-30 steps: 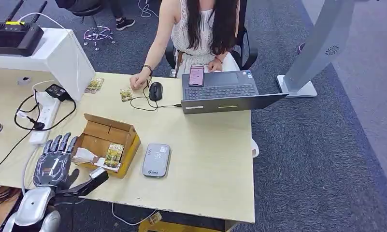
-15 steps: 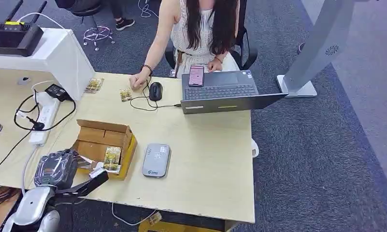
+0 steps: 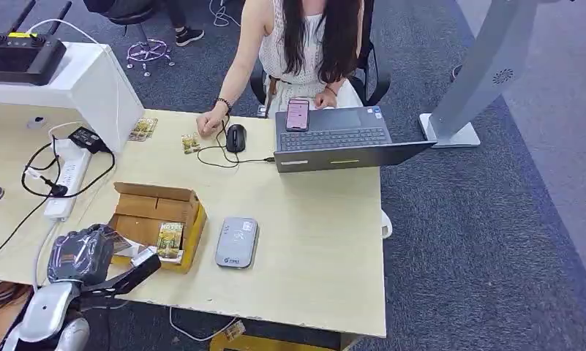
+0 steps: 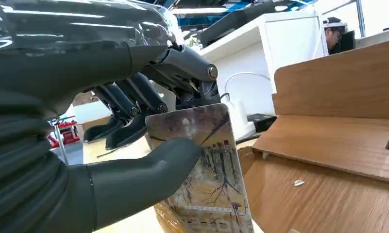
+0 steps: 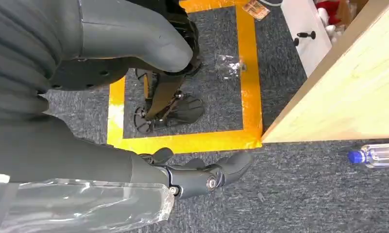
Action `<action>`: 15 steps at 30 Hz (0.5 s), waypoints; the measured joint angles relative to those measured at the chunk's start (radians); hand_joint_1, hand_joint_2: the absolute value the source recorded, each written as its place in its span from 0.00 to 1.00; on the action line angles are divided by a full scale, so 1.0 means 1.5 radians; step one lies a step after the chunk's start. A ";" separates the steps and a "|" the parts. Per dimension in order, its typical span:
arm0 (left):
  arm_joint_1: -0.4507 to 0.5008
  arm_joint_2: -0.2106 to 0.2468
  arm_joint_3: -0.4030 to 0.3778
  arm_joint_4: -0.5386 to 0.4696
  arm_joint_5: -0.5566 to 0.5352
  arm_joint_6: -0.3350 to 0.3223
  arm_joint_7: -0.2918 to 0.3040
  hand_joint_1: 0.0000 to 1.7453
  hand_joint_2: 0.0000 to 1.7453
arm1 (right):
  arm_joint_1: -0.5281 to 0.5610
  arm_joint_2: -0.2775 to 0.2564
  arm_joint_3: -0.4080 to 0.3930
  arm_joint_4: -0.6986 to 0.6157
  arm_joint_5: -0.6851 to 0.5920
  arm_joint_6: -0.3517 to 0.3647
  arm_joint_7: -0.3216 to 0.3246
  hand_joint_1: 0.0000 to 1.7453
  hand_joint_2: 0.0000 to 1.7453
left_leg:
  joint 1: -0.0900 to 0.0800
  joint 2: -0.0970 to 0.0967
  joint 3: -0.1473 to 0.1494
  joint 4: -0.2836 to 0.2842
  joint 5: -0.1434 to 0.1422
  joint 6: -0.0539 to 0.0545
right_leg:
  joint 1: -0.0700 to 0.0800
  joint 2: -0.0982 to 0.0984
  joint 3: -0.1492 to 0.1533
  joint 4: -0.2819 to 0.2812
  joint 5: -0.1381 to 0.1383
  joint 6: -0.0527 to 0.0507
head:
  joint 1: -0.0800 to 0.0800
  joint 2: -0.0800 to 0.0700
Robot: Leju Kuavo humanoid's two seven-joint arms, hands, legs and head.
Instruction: Pass the card to the sensor for recognition and then transmit it.
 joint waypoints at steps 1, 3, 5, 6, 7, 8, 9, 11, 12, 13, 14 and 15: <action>0.000 0.000 0.000 -0.002 -0.001 0.001 0.000 1.00 1.00 | 0.000 0.000 0.000 0.000 0.000 0.000 0.000 0.00 1.00 | 0.000 0.000 0.000 0.000 0.000 0.000 | 0.000 0.000 0.000 0.000 0.000 0.000 | 0.000 0.000; 0.000 0.000 0.000 -0.005 -0.002 0.005 0.000 1.00 1.00 | 0.000 0.000 -0.001 0.000 0.000 0.000 0.000 0.00 1.00 | 0.000 0.000 0.000 0.000 0.000 0.000 | 0.000 0.000 0.000 0.000 0.000 0.000 | 0.000 0.000; -0.001 -0.001 0.000 -0.009 -0.008 0.017 -0.005 1.00 1.00 | 0.000 0.000 -0.001 0.000 0.001 0.000 0.000 0.00 1.00 | 0.000 0.000 0.000 0.000 0.000 0.000 | 0.000 0.000 0.000 0.000 0.000 0.000 | 0.000 0.000; -0.002 -0.004 0.000 -0.014 -0.015 0.035 -0.008 1.00 1.00 | 0.000 0.000 -0.002 0.000 0.002 0.000 0.000 0.00 1.00 | 0.000 0.000 0.000 0.000 0.000 0.000 | 0.000 0.000 -0.001 0.000 0.000 0.000 | 0.000 0.000; -0.007 -0.007 0.000 -0.020 -0.023 0.060 -0.012 1.00 1.00 | 0.000 0.000 -0.002 0.000 0.004 0.000 0.000 0.00 1.00 | 0.000 0.000 0.000 0.000 0.000 0.000 | 0.000 0.000 0.000 0.000 0.000 0.000 | 0.000 0.000; -0.016 -0.011 0.000 -0.024 -0.031 0.081 -0.013 1.00 1.00 | -0.001 0.000 -0.003 0.000 0.006 0.000 -0.001 0.00 1.00 | 0.000 -0.001 0.000 0.000 0.000 0.000 | 0.000 -0.001 0.000 0.000 0.000 0.000 | 0.000 0.000; -0.025 -0.015 0.000 -0.027 -0.038 0.097 -0.014 1.00 1.00 | -0.001 0.000 -0.003 0.000 0.007 0.000 -0.001 0.00 1.00 | 0.000 -0.001 0.000 0.000 0.000 0.000 | 0.000 -0.001 0.000 0.000 0.000 0.000 | 0.000 0.000; -0.045 -0.025 0.000 -0.033 -0.050 0.124 -0.021 1.00 1.00 | -0.004 0.000 -0.003 0.000 0.013 0.000 -0.002 0.00 1.00 | 0.000 0.000 0.000 0.000 0.000 0.000 | 0.000 0.000 0.000 0.000 0.000 0.000 | 0.000 0.000; -0.057 -0.031 -0.002 -0.036 -0.055 0.132 -0.024 1.00 1.00 | -0.004 0.000 -0.003 0.000 0.015 0.000 -0.002 0.00 1.00 | 0.000 0.000 0.000 0.000 0.001 0.000 | 0.000 0.000 0.000 0.000 0.001 0.000 | 0.000 0.000; -0.072 -0.038 -0.004 -0.039 -0.060 0.136 -0.026 1.00 1.00 | -0.006 0.000 -0.003 0.000 0.018 0.001 -0.002 0.00 1.00 | 0.000 -0.001 0.000 0.000 0.001 0.001 | 0.000 -0.001 0.000 0.000 0.001 0.000 | 0.000 0.000; -0.087 -0.044 -0.010 -0.041 -0.065 0.139 -0.028 1.00 1.00 | -0.009 0.001 -0.003 0.000 0.020 0.001 -0.002 0.00 1.00 | 0.000 -0.001 0.000 0.000 0.001 0.001 | 0.000 -0.001 0.000 0.000 0.001 0.000 | 0.000 0.000; -0.099 -0.047 -0.014 -0.042 -0.071 0.139 -0.028 1.00 1.00 | -0.011 0.001 -0.003 0.000 0.022 0.001 -0.002 0.00 1.00 | 0.000 -0.001 0.000 0.000 0.001 0.001 | 0.000 -0.001 0.000 0.000 0.001 0.001 | 0.000 0.000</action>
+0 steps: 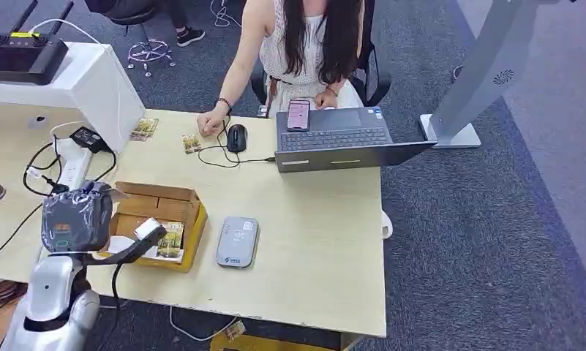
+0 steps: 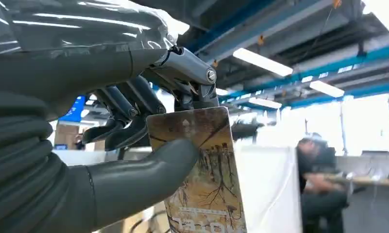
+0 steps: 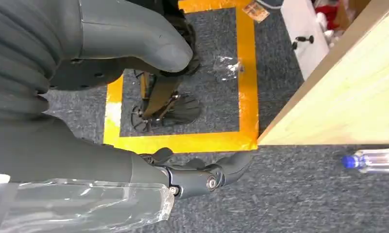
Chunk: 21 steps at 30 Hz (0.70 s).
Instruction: Pass the card to the sensor for recognition and then transmit it.
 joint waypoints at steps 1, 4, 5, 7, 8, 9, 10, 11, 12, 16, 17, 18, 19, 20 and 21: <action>-0.022 -0.007 -0.008 0.000 -0.008 -0.001 0.001 1.00 1.00 | -0.003 0.000 0.000 0.000 0.003 0.000 0.000 0.00 1.00 | 0.000 0.000 0.000 0.000 0.000 0.000 | 0.000 0.000 0.000 0.000 0.000 0.000 | 0.000 0.000; -0.082 -0.022 -0.034 0.001 -0.021 -0.018 0.019 1.00 1.00 | -0.010 0.001 0.000 0.001 0.007 0.000 0.002 0.00 1.00 | 0.000 0.000 0.000 0.000 0.001 0.000 | 0.000 0.000 0.000 0.000 0.001 0.000 | 0.000 0.000; -0.101 -0.026 -0.044 0.002 -0.024 -0.025 0.024 1.00 1.00 | -0.011 0.002 0.001 0.001 0.007 0.000 0.002 0.00 1.00 | 0.000 0.000 0.000 0.000 0.001 0.000 | 0.000 0.000 0.000 0.000 0.001 0.000 | 0.000 0.000; -0.142 -0.030 -0.058 0.010 -0.031 -0.038 0.035 1.00 1.00 | -0.013 0.002 0.004 0.001 0.009 0.000 0.004 0.00 1.00 | 0.000 0.000 0.000 0.000 0.001 0.000 | 0.000 0.000 0.000 0.000 0.001 0.000 | 0.000 0.000; -0.160 -0.032 -0.066 0.018 -0.036 -0.043 0.039 1.00 1.00 | -0.014 0.002 0.006 0.001 0.010 0.000 0.007 0.00 1.00 | 0.000 0.000 0.000 0.000 0.001 0.000 | 0.000 0.000 0.000 0.000 0.001 0.000 | 0.000 0.000; -0.176 -0.032 -0.069 0.025 -0.039 -0.047 0.041 1.00 1.00 | -0.015 0.002 0.007 0.001 0.013 0.000 0.008 0.00 1.00 | 0.000 0.000 0.000 0.000 0.001 0.000 | 0.000 0.001 0.000 0.000 0.001 0.000 | 0.000 0.000; -0.193 -0.032 -0.075 0.034 -0.043 -0.054 0.042 1.00 1.00 | -0.016 0.002 0.009 0.001 0.013 0.001 0.009 0.00 1.00 | 0.000 0.000 0.000 0.000 0.001 0.000 | 0.000 0.001 0.000 0.000 0.001 0.000 | 0.000 0.000; -0.215 -0.032 -0.081 0.048 -0.050 -0.066 0.042 1.00 1.00 | -0.016 0.002 0.010 0.002 0.014 0.000 0.010 0.00 1.00 | 0.000 0.000 0.000 0.000 0.001 0.000 | 0.000 0.000 0.000 0.000 0.001 0.000 | 0.000 0.000; -0.240 -0.032 -0.087 0.069 -0.052 -0.080 0.042 1.00 1.00 | -0.016 0.002 0.012 0.002 0.016 0.000 0.011 0.00 1.00 | 0.000 0.000 0.000 0.000 0.001 0.000 | 0.000 0.000 0.000 0.000 0.001 0.000 | 0.000 0.000; -0.314 -0.032 -0.099 0.125 -0.050 -0.092 0.042 1.00 1.00 | -0.018 0.002 0.014 0.004 0.018 0.001 0.016 0.00 1.00 | 0.000 0.001 0.000 0.000 0.001 0.000 | 0.000 0.002 0.000 0.001 0.001 0.000 | -0.001 0.000; -0.326 -0.033 -0.100 0.136 -0.050 -0.093 0.042 1.00 1.00 | -0.018 0.002 0.014 0.005 0.018 0.001 0.016 0.00 1.00 | 0.000 0.001 0.000 0.000 0.001 0.000 | 0.000 0.002 0.000 0.001 0.001 0.000 | 0.000 0.000; -0.333 -0.034 -0.101 0.143 -0.050 -0.093 0.042 1.00 1.00 | -0.017 0.002 0.014 0.005 0.018 0.001 0.016 0.00 1.00 | 0.000 0.001 0.000 0.000 0.001 0.000 | 0.000 0.002 -0.001 0.001 0.001 0.000 | 0.000 0.000; -0.340 -0.035 -0.101 0.148 -0.050 -0.093 0.042 1.00 1.00 | -0.017 0.002 0.014 0.006 0.018 0.001 0.016 0.00 1.00 | 0.000 0.001 0.000 0.000 0.001 0.000 | 0.000 0.002 -0.001 0.001 0.001 0.000 | 0.000 0.000; -0.346 -0.035 -0.102 0.155 -0.049 -0.094 0.042 1.00 1.00 | -0.017 0.002 0.014 0.006 0.017 0.000 0.017 0.00 1.00 | 0.000 0.001 0.000 0.000 0.001 0.000 | 0.000 0.002 -0.001 0.001 0.001 0.000 | 0.000 0.000; -0.352 -0.035 -0.102 0.160 -0.048 -0.095 0.042 0.00 1.00 | -0.017 0.002 0.014 0.007 0.017 0.000 0.018 0.00 1.00 | 0.000 0.001 0.000 0.000 0.001 0.000 | 0.000 0.001 -0.001 0.001 0.001 0.000 | 0.000 0.000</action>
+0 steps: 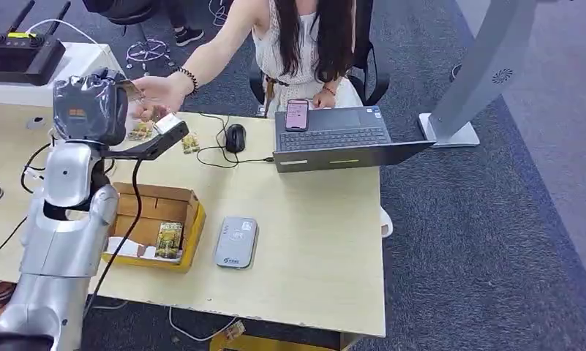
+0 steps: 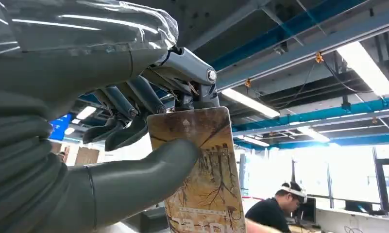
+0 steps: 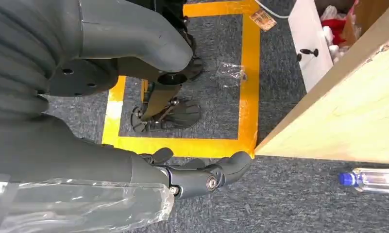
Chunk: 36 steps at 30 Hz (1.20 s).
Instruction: Pass the card to the sensor for recognition and then transmit it.
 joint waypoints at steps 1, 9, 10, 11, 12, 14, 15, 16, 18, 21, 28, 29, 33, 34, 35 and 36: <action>-0.005 0.000 0.000 0.005 0.002 -0.001 0.000 0.00 1.00 | 0.000 0.000 0.000 0.000 -0.001 0.000 0.001 0.00 1.00 | 0.000 0.000 0.000 0.000 0.000 0.000 | 0.000 0.000 0.000 0.000 0.000 0.000 | 0.000 0.000; -0.010 0.001 0.000 0.014 0.031 0.007 0.007 0.00 1.00 | 0.001 0.001 0.000 0.001 -0.003 0.000 0.002 0.00 1.00 | 0.000 0.000 0.000 0.000 0.000 0.000 | 0.000 0.000 0.000 0.000 0.000 0.000 | 0.000 0.000; -0.010 0.001 0.000 0.014 0.038 0.008 0.009 0.00 1.00 | 0.001 0.001 0.000 0.001 -0.003 0.000 0.002 0.00 1.00 | 0.000 0.000 0.000 0.000 0.000 0.000 | 0.000 0.000 0.000 0.000 0.000 0.000 | 0.000 0.000; -0.009 0.001 0.000 0.014 0.042 0.008 0.009 0.00 1.00 | 0.001 0.001 0.000 0.001 -0.003 0.000 0.002 0.00 1.00 | 0.000 0.000 0.000 0.000 0.000 0.000 | 0.000 0.000 0.000 0.000 0.000 0.000 | 0.000 0.000; -0.007 0.001 0.000 0.013 0.047 0.011 0.009 0.00 1.00 | 0.001 0.001 0.000 0.001 -0.004 0.000 0.002 0.00 1.00 | 0.000 0.000 0.000 0.000 0.000 0.000 | 0.000 0.000 0.000 0.000 0.000 0.000 | 0.000 0.000; 0.000 0.001 0.000 0.005 0.064 0.016 0.005 0.00 1.00 | 0.002 0.002 0.000 0.002 -0.005 0.000 0.002 0.00 1.00 | 0.000 0.000 0.000 0.000 0.000 0.000 | 0.000 0.000 0.000 0.000 0.000 0.000 | 0.000 0.000; 0.005 0.002 0.000 -0.003 0.071 0.019 0.001 0.00 1.00 | 0.002 0.002 0.000 0.002 -0.005 -0.001 0.002 0.00 1.00 | 0.000 0.000 0.000 0.000 0.000 0.000 | 0.000 0.000 0.000 0.000 0.000 0.000 | 0.000 0.000; 0.013 0.002 0.000 -0.013 0.082 0.023 -0.004 0.00 1.00 | 0.003 0.002 0.000 0.002 -0.008 -0.001 0.002 0.00 1.00 | 0.000 0.000 0.000 0.000 0.000 0.000 | 0.000 0.000 0.000 0.000 0.000 0.000 | 0.000 0.000; 0.044 0.004 0.001 -0.047 0.110 0.035 -0.022 0.00 1.00 | 0.005 0.002 0.000 0.002 -0.014 -0.002 -0.002 0.00 1.00 | 0.000 0.000 0.000 0.000 0.000 0.000 | 0.000 0.000 0.000 0.000 0.000 0.000 | 0.000 0.000; 0.128 0.007 0.007 -0.139 0.185 0.056 -0.072 0.00 1.00 | 0.012 0.002 -0.003 0.001 -0.032 -0.004 -0.012 0.00 1.00 | -0.001 0.001 0.000 0.000 -0.001 0.000 | 0.000 0.001 0.000 0.000 -0.001 0.000 | 0.000 0.000; 0.396 0.029 0.090 -0.354 0.487 0.051 -0.229 0.00 1.00 | 0.037 0.002 -0.032 -0.001 -0.068 -0.004 -0.038 0.00 1.00 | 0.000 0.002 0.000 -0.001 -0.004 0.000 | 0.000 0.002 0.000 0.000 -0.004 -0.001 | 0.000 0.000; 0.435 0.032 0.116 -0.378 0.540 0.038 -0.258 0.00 1.00 | 0.040 0.002 -0.039 -0.002 -0.073 -0.003 -0.041 0.00 1.00 | 0.000 0.002 0.000 -0.001 -0.005 0.000 | 0.000 0.002 0.000 0.000 -0.004 0.000 | 0.000 0.000; 0.542 0.026 0.278 -0.440 0.725 -0.093 -0.370 0.00 1.00 | 0.046 0.002 -0.066 -0.006 -0.081 -0.001 -0.050 0.00 1.00 | 0.000 0.002 0.000 -0.001 -0.005 0.000 | 0.000 0.002 0.000 0.000 -0.005 -0.001 | 0.000 0.000; 0.552 0.020 0.318 -0.444 0.753 -0.132 -0.390 0.00 1.00 | 0.046 0.002 -0.071 -0.007 -0.081 -0.001 -0.051 0.00 1.00 | 0.000 0.002 0.000 -0.001 -0.005 0.000 | 0.000 0.002 0.000 0.000 -0.005 -0.001 | -0.001 0.000; 0.558 0.005 0.384 -0.445 0.796 -0.196 -0.407 0.00 1.00 | 0.046 0.002 -0.078 -0.007 -0.082 -0.001 -0.054 0.00 1.00 | 0.000 0.002 0.000 -0.001 -0.005 0.000 | 0.000 0.001 0.000 0.000 -0.005 -0.001 | 0.000 0.000; 0.561 -0.005 0.439 -0.445 0.816 -0.237 -0.416 0.00 1.00 | 0.046 0.002 -0.083 -0.007 -0.082 0.000 -0.056 0.00 1.00 | 0.001 0.002 0.000 -0.001 -0.005 0.000 | 0.000 0.001 0.001 0.000 -0.005 -0.001 | 0.000 0.000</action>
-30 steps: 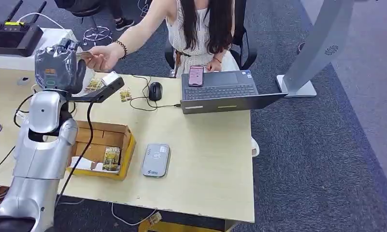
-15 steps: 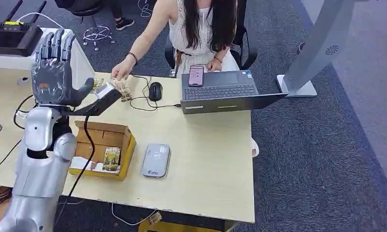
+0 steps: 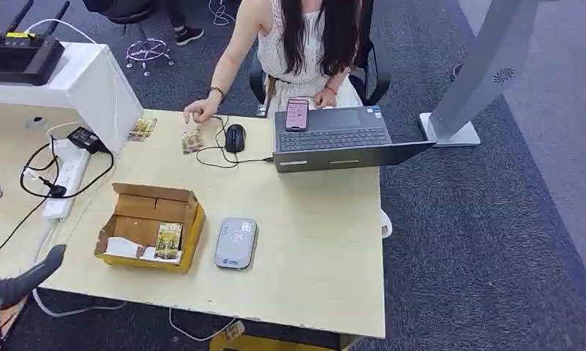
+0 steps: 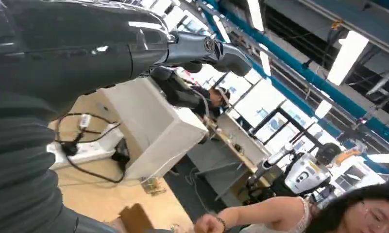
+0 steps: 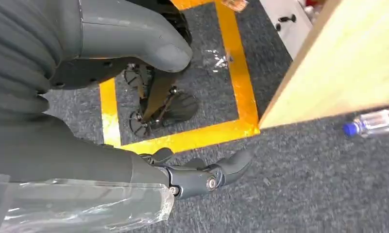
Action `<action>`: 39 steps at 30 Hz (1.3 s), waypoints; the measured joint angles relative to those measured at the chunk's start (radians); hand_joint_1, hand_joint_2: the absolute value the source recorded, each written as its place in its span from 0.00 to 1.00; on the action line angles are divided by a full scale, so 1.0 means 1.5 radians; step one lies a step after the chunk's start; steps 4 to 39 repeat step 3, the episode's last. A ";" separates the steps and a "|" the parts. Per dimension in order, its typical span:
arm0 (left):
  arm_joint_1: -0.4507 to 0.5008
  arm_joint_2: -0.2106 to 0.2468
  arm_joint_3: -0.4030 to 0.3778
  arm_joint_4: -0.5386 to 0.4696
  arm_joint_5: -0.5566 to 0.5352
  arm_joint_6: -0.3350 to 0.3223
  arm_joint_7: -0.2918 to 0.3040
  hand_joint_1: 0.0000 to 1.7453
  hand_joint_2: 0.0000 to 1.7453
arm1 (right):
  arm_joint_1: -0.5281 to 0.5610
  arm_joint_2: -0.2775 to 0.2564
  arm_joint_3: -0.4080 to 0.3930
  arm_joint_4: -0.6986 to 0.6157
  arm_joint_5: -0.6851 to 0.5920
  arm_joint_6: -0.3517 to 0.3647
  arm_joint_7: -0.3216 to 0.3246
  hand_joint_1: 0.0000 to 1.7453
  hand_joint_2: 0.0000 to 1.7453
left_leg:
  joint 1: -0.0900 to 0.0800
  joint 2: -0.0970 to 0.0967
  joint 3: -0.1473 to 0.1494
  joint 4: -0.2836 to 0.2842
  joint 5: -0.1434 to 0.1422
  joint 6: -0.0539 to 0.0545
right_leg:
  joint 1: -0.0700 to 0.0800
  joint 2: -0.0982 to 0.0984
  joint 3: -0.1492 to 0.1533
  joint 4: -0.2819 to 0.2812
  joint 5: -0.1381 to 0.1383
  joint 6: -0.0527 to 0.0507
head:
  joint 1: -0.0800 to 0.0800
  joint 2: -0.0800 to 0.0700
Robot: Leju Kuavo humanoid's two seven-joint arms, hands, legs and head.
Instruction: Pass the card to the sensor for recognition and then transmit it.
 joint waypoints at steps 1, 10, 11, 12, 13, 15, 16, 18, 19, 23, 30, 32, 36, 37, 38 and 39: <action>0.000 -0.012 0.054 0.001 0.022 -0.048 0.001 0.00 1.00 | 0.000 0.000 -0.006 -0.001 0.000 0.000 -0.002 0.00 1.00 | 0.000 0.000 0.000 0.000 0.000 0.000 | 0.000 0.000 0.000 0.000 0.000 0.000 | 0.000 0.000; -0.017 -0.031 0.156 0.028 0.129 -0.184 0.067 0.00 1.00 | 0.000 0.000 -0.015 -0.002 0.002 -0.001 -0.002 0.00 1.00 | 0.000 0.000 0.000 0.000 0.000 0.000 | 0.000 0.000 0.001 0.000 0.000 0.000 | 0.000 0.000; -0.017 -0.031 0.156 0.028 0.129 -0.184 0.067 0.00 1.00 | 0.000 0.000 -0.015 -0.002 0.002 -0.001 -0.002 0.00 1.00 | 0.000 0.000 0.000 0.000 0.000 0.000 | 0.000 0.000 0.001 0.000 0.000 0.000 | 0.000 0.000; -0.017 -0.031 0.156 0.028 0.129 -0.184 0.067 0.00 1.00 | 0.000 0.000 -0.015 -0.002 0.002 -0.001 -0.002 0.00 1.00 | 0.000 0.000 0.000 0.000 0.000 0.000 | 0.000 0.000 0.001 0.000 0.000 0.000 | 0.000 0.000; -0.017 -0.031 0.156 0.028 0.129 -0.184 0.067 0.00 1.00 | 0.000 0.000 -0.015 -0.002 0.002 -0.001 -0.002 0.00 1.00 | 0.000 0.000 0.000 0.000 0.000 0.000 | 0.000 0.000 0.001 0.000 0.000 0.000 | 0.000 0.000; -0.017 -0.031 0.156 0.028 0.129 -0.184 0.067 0.00 1.00 | 0.000 0.000 -0.015 -0.002 0.002 -0.001 -0.002 0.00 1.00 | 0.000 0.000 0.000 0.000 0.000 0.000 | 0.000 0.000 0.001 0.000 0.000 0.000 | 0.000 0.000; -0.017 -0.031 0.156 0.028 0.129 -0.184 0.067 0.00 1.00 | 0.000 0.000 -0.015 -0.002 0.002 -0.001 -0.002 0.00 1.00 | 0.000 0.000 0.000 0.000 0.000 0.000 | 0.000 0.000 0.001 0.000 0.000 0.000 | 0.000 0.000; -0.017 -0.031 0.156 0.028 0.129 -0.184 0.067 0.00 1.00 | 0.000 0.000 -0.015 -0.002 0.002 -0.001 -0.002 0.00 1.00 | 0.000 0.000 0.000 0.000 0.000 0.000 | 0.000 0.000 0.001 0.000 0.000 0.000 | 0.000 0.000; -0.017 -0.031 0.156 0.028 0.129 -0.184 0.067 0.00 1.00 | 0.000 0.000 -0.015 -0.002 0.002 -0.001 -0.002 0.00 1.00 | 0.000 0.000 0.000 0.000 0.000 0.000 | 0.000 0.000 0.001 0.000 0.000 0.000 | 0.000 0.000; -0.017 -0.031 0.156 0.028 0.129 -0.184 0.067 0.00 1.00 | 0.000 0.000 -0.015 -0.002 0.002 -0.001 -0.002 0.00 1.00 | 0.000 0.000 0.000 0.000 0.000 0.000 | 0.000 0.000 0.001 0.000 0.000 0.000 | 0.000 0.000; -0.017 -0.031 0.156 0.028 0.129 -0.184 0.067 0.00 1.00 | 0.000 0.000 -0.015 -0.002 0.002 -0.001 -0.002 0.00 1.00 | 0.000 0.000 0.000 0.000 0.000 0.000 | 0.000 0.000 0.001 0.000 0.000 0.000 | 0.000 0.000; -0.017 -0.031 0.156 0.028 0.129 -0.184 0.067 0.00 1.00 | 0.000 0.000 -0.015 -0.002 0.002 -0.001 -0.002 0.00 1.00 | 0.000 0.000 0.000 0.000 0.000 0.000 | 0.000 0.000 0.001 0.000 0.000 0.000 | 0.000 0.000; -0.017 -0.031 0.156 0.028 0.129 -0.184 0.067 0.00 1.00 | 0.000 0.000 -0.015 -0.002 0.002 -0.001 -0.002 0.00 1.00 | 0.000 0.000 0.000 0.000 0.000 0.000 | 0.000 0.000 0.001 0.000 0.000 0.000 | 0.000 0.000; -0.017 -0.031 0.156 0.028 0.129 -0.184 0.067 0.00 1.00 | 0.000 0.000 -0.015 -0.002 0.002 -0.001 -0.002 0.00 1.00 | 0.000 0.000 0.000 0.000 0.000 0.000 | 0.000 0.000 0.001 0.000 0.000 0.000 | 0.000 0.000; -0.017 -0.031 0.156 0.028 0.129 -0.184 0.067 0.00 1.00 | 0.000 0.000 -0.015 -0.002 0.002 -0.001 -0.002 0.00 1.00 | 0.000 0.000 0.000 0.000 0.000 0.000 | 0.000 0.000 0.001 0.000 0.000 0.000 | 0.000 0.000; -0.017 -0.031 0.156 0.028 0.129 -0.184 0.067 0.00 1.00 | 0.000 0.000 -0.015 -0.002 0.002 -0.001 -0.002 0.00 1.00 | 0.000 0.000 0.000 0.000 0.000 0.000 | 0.000 0.000 0.001 0.000 0.000 0.000 | 0.000 0.000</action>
